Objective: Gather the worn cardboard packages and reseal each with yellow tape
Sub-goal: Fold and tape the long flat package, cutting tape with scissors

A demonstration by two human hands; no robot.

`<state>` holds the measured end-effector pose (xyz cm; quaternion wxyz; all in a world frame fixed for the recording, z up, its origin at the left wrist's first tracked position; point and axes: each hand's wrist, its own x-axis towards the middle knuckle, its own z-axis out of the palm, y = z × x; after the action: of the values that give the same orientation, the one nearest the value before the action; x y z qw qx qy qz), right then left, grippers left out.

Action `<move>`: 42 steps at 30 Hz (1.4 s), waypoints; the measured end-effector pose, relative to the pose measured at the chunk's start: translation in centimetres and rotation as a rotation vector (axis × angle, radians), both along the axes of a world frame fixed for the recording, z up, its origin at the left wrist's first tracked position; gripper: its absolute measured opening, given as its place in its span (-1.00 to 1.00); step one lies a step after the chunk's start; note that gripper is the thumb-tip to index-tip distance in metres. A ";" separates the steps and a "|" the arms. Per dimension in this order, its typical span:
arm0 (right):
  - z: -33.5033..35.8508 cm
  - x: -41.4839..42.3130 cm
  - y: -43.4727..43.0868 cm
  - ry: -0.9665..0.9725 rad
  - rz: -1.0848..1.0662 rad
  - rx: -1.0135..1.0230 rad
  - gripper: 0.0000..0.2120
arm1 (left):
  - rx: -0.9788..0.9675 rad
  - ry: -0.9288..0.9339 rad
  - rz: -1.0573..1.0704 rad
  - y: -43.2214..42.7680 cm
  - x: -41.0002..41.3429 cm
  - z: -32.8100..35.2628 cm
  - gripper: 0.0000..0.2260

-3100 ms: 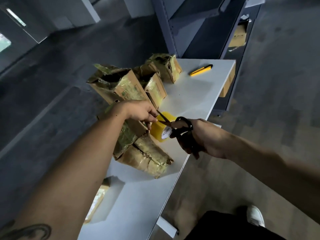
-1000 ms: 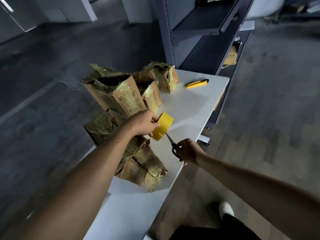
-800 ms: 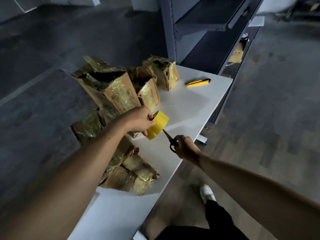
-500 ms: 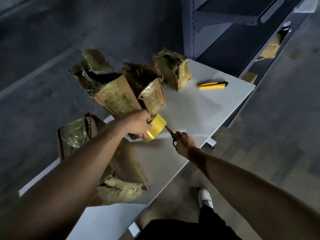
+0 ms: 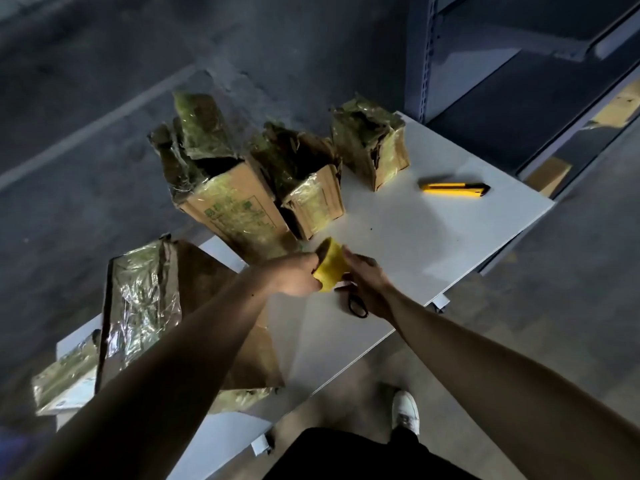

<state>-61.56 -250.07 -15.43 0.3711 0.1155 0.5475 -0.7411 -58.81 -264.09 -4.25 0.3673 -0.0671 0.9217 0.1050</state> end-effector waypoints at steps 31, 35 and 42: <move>5.1 7.7 -6.9 0.393 0.238 0.029 -0.52 | 0.114 0.758 0.299 -6.2 9.0 6.2 -0.91; 7.3 12.2 -9.0 0.641 0.314 0.206 -0.58 | 0.011 0.939 0.350 -8.9 14.0 7.0 -0.85; 11.5 18.6 -10.5 0.827 0.203 0.216 -0.78 | 0.081 0.931 0.697 -11.4 22.0 7.0 -0.52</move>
<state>-42.94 -260.54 -3.98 0.1776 -0.2073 0.7330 -0.6231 -36.78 -275.51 2.77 -0.1306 -0.2990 0.9049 0.2731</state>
